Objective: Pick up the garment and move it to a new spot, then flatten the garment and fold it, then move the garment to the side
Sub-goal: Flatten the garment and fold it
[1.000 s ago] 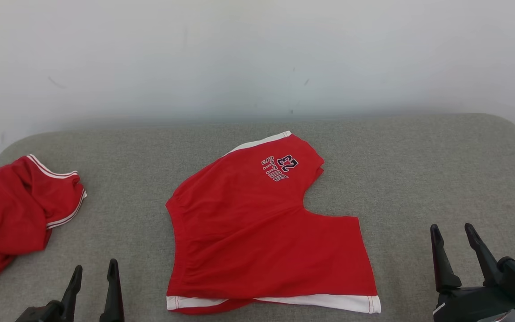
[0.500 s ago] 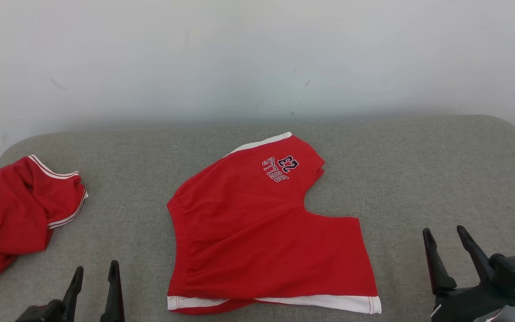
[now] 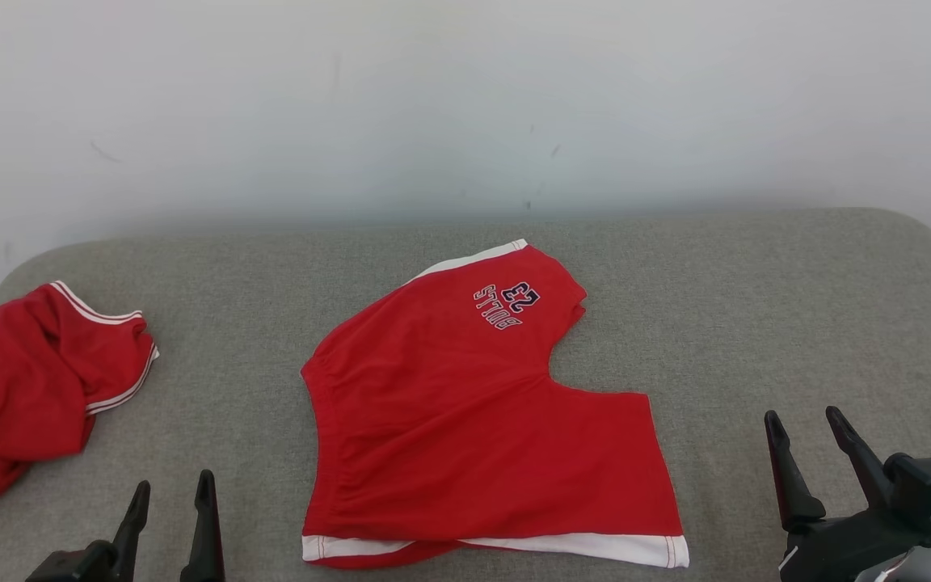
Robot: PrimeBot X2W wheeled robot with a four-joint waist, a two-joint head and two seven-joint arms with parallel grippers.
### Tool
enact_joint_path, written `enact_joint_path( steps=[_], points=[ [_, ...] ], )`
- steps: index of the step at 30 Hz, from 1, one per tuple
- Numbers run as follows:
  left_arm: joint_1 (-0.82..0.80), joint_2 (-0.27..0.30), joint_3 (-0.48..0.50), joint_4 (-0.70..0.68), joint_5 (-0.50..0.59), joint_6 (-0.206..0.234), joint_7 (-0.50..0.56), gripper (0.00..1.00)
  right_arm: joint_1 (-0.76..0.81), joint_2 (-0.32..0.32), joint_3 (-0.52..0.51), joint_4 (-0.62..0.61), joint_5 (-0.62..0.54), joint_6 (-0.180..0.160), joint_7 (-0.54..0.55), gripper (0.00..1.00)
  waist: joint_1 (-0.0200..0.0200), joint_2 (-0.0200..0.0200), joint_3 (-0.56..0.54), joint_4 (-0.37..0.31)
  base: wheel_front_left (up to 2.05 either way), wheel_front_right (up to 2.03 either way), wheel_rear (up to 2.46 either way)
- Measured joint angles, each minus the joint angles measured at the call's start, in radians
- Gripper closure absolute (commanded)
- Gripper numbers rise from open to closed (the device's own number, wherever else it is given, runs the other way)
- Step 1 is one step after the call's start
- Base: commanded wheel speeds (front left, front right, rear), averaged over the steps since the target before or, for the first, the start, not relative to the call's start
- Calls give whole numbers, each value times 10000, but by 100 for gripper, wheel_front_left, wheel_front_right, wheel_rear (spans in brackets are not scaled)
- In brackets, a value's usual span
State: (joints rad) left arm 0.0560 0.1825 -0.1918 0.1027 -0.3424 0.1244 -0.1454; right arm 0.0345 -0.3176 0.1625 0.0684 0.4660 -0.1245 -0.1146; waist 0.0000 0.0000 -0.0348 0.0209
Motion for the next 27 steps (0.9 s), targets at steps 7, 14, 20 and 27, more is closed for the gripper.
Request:
enact_joint_path(
  steps=[7,14,20,27],
  points=[
    [0,0,8,-8,0,0,42,0,3,21,-13,-52,0,0,96,0,0,0,-7,9,0,0,0],
    [0,0,38,-17,0,0,54,0,9,31,-65,-86,-2,0,190,0,0,0,-7,12,0,0,0],
    [0,-2,59,-23,0,0,59,0,35,69,-71,-153,-4,0,270,0,0,0,-14,7,0,0,0],
    [1,79,42,-25,357,0,127,0,149,84,-138,-211,-6,0,357,0,0,0,-15,18,0,0,0]
  ],
)
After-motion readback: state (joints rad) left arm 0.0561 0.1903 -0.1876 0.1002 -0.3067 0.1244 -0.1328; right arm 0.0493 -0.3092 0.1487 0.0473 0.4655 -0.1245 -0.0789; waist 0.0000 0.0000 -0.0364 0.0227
